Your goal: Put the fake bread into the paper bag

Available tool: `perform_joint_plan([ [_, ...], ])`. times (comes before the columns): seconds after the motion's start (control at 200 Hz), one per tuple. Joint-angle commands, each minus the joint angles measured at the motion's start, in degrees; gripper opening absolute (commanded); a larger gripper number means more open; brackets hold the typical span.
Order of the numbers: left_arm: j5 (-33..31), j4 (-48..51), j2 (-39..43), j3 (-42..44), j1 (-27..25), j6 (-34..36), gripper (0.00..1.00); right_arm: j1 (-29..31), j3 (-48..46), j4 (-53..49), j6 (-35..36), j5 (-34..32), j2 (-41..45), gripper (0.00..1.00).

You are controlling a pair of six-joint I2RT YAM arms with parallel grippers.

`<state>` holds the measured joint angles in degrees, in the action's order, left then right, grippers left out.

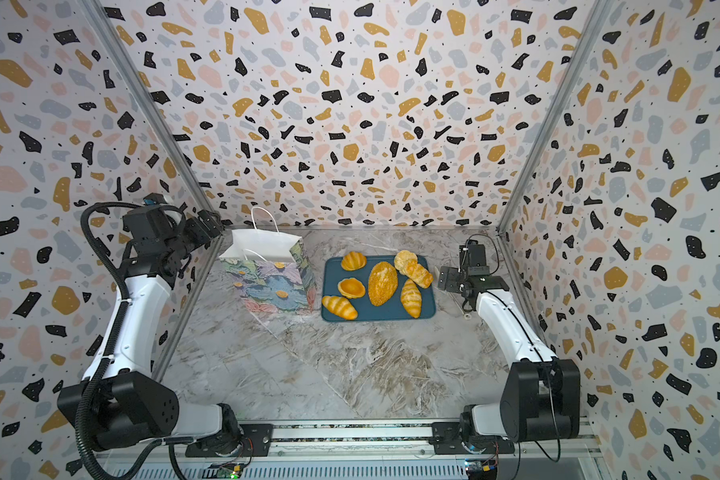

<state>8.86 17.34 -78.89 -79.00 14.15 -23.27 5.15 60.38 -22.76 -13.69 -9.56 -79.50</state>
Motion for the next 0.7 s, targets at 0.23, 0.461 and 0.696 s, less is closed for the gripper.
perform_joint_plan([
  [0.23, -2.3, -4.8, 3.1, 2.2, 0.3, 0.9, 0.99, -0.6, 5.3, -4.2, 6.0, -2.9, -6.8, 0.99],
  [0.461, -2.6, -5.2, 3.5, 3.1, 0.3, 1.0, 0.99, -1.1, 9.0, -7.4, 6.8, -0.4, -14.0, 0.99],
  [0.696, -1.7, -5.9, 3.3, 3.8, 0.3, 0.4, 1.00, -2.9, 9.0, -7.0, 6.7, 1.5, -18.2, 0.99],
])
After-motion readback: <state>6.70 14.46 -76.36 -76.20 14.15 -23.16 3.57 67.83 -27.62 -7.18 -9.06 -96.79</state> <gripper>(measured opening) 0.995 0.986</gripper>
